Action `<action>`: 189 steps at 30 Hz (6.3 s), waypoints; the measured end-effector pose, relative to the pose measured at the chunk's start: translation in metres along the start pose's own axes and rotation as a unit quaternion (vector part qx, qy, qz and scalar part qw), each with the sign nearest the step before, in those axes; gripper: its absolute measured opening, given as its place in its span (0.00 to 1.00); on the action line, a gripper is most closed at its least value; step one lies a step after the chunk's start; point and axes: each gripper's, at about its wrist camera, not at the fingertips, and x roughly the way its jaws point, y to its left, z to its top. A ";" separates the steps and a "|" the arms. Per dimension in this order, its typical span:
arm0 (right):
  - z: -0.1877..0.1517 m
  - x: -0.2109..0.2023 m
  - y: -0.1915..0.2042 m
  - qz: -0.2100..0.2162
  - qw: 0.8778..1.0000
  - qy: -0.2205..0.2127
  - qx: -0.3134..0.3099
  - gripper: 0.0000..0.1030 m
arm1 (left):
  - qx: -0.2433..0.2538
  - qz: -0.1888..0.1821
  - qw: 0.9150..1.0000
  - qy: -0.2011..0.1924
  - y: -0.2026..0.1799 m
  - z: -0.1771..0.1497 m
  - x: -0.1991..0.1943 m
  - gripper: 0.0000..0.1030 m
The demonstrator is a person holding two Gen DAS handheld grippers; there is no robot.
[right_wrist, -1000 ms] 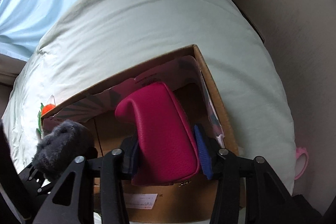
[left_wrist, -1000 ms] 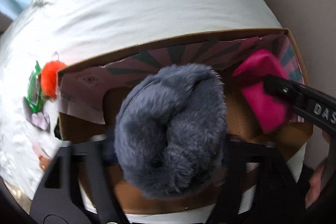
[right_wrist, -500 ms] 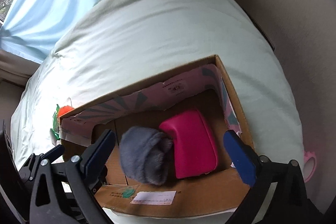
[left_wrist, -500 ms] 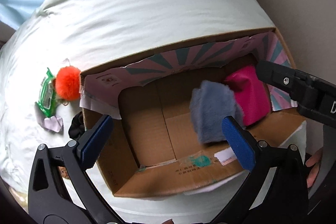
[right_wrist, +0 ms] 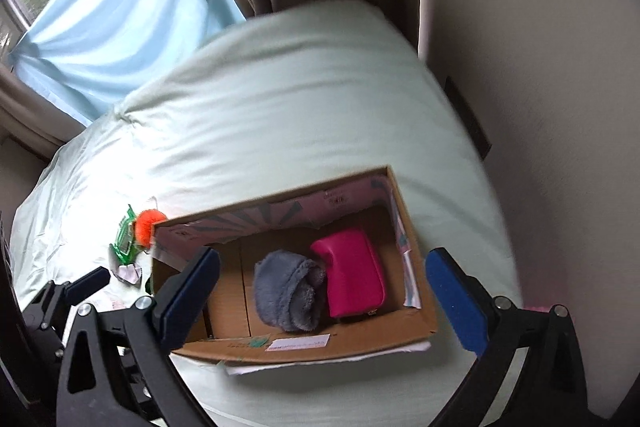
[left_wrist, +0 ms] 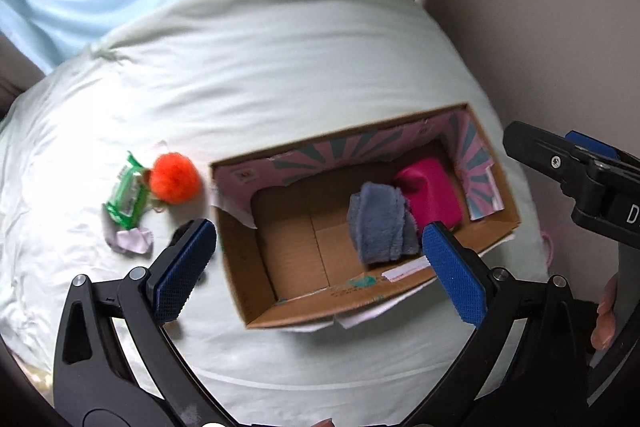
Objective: Organize soft objects
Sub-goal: 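Open the left tool over the box while the right tool releases the pouch inside, then withdraw both tools from the box toward the remaining items, then grasp the brown fuzzy plush with the left tool while the right tool grasps the black sock, then carry the brown plush with the left tool while the right tool carries the black sock to the box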
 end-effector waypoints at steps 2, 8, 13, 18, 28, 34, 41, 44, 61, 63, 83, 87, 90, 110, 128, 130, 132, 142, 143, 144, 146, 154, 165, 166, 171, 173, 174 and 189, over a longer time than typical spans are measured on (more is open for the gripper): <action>0.001 -0.024 0.010 -0.006 1.000 -0.022 -0.010 0.99 | -0.009 0.000 1.000 -0.019 0.009 -0.002 -0.027 1.00; 0.001 -0.085 0.045 -0.010 0.996 -0.078 -0.041 0.99 | -0.032 0.006 0.997 -0.071 0.045 -0.014 -0.097 1.00; -0.007 -0.129 0.082 -0.005 0.991 -0.117 -0.066 0.99 | -0.061 0.016 0.992 -0.106 0.087 -0.034 -0.149 1.00; -0.024 -0.170 0.128 0.003 0.984 -0.156 -0.091 0.99 | -0.086 0.039 0.985 -0.146 0.141 -0.064 -0.205 1.00; -0.075 -0.213 0.223 0.038 0.975 -0.195 -0.101 0.99 | -0.121 0.067 0.975 -0.175 0.247 -0.127 -0.261 1.00; -0.099 -0.218 0.268 0.033 0.971 -0.209 -0.113 0.99 | -0.122 0.066 0.973 -0.186 0.288 -0.152 -0.272 1.00; -0.120 -0.210 0.305 0.028 0.971 -0.214 -0.106 0.99 | -0.095 0.053 0.976 -0.189 0.317 -0.168 -0.271 1.00; -0.126 -0.202 0.315 0.027 0.972 -0.211 -0.104 0.99 | -0.071 0.037 0.979 -0.189 0.325 -0.172 -0.260 1.00; -0.167 -0.055 0.323 0.017 0.979 -0.154 -0.133 0.99 | 0.102 -0.017 0.980 -0.170 0.303 -0.195 -0.107 0.99; -0.171 -0.031 0.319 0.018 0.979 -0.148 -0.141 0.99 | 0.108 -0.025 0.981 -0.161 0.299 -0.199 -0.077 0.98; -0.179 0.188 0.291 0.031 0.981 -0.089 -0.172 0.87 | 0.139 -0.003 0.983 -0.124 0.242 -0.222 0.119 0.78; -0.178 0.209 0.286 0.031 0.982 -0.085 -0.169 0.86 | 0.137 0.015 0.982 -0.131 0.240 -0.222 0.129 0.77; -0.177 0.222 0.285 0.029 0.982 -0.082 -0.169 0.81 | 0.144 0.028 0.980 -0.135 0.239 -0.219 0.133 0.72; -0.173 0.236 0.283 0.045 0.981 -0.058 -0.180 0.24 | 0.202 0.031 0.971 -0.126 0.227 -0.211 0.136 0.47; -0.159 0.147 0.294 0.042 0.981 -0.086 -0.171 0.20 | 0.154 0.048 0.973 -0.163 0.250 -0.191 0.042 0.45; -0.153 0.117 0.297 0.042 0.981 -0.092 -0.166 0.20 | 0.145 0.048 0.974 -0.169 0.253 -0.183 0.018 0.45; -0.148 0.093 0.298 0.042 0.981 -0.096 -0.161 0.20 | 0.132 0.046 0.974 -0.176 0.255 -0.174 -0.013 0.45; -0.124 -0.063 0.291 0.028 0.982 -0.136 -0.131 0.21 | 0.088 0.019 0.977 -0.195 0.239 -0.128 -0.135 0.45; -0.120 -0.069 0.288 0.028 0.982 -0.138 -0.128 0.20 | 0.085 0.016 0.976 -0.198 0.232 -0.121 -0.146 0.45; -0.117 -0.084 0.281 0.031 0.981 -0.143 -0.124 0.21 | 0.083 0.013 0.976 -0.201 0.227 -0.118 -0.154 0.45; -0.114 -0.103 0.271 0.029 0.980 -0.151 -0.124 0.21 | 0.077 0.007 0.975 -0.206 0.214 -0.109 -0.167 0.45; -0.093 -0.151 0.202 0.032 0.979 -0.157 -0.129 0.21 | 0.041 -0.017 0.978 -0.206 0.142 -0.076 -0.188 0.45; -0.061 -0.148 0.090 0.019 0.983 -0.140 -0.121 0.21 | -0.007 -0.033 0.986 -0.163 0.046 -0.044 -0.140 0.45; -0.058 -0.144 0.082 0.018 0.984 -0.135 -0.118 0.21 | -0.010 -0.034 0.987 -0.155 0.040 -0.042 -0.134 0.45; -0.046 -0.110 0.054 0.017 0.989 -0.101 -0.103 0.21 | -0.014 -0.029 0.992 -0.123 0.019 -0.032 -0.104 0.45; -0.042 -0.094 0.045 0.017 0.991 -0.084 -0.099 0.21 | -0.013 -0.026 0.994 -0.108 0.011 -0.027 -0.088 0.45; -0.040 -0.085 0.040 0.017 0.992 -0.076 -0.095 0.21 | -0.014 -0.025 0.994 -0.101 0.008 -0.024 -0.080 0.45; -0.003 0.048 -0.010 0.071 0.995 0.053 -0.051 0.21 | -0.047 -0.001 0.999 0.026 -0.009 0.012 0.070 0.45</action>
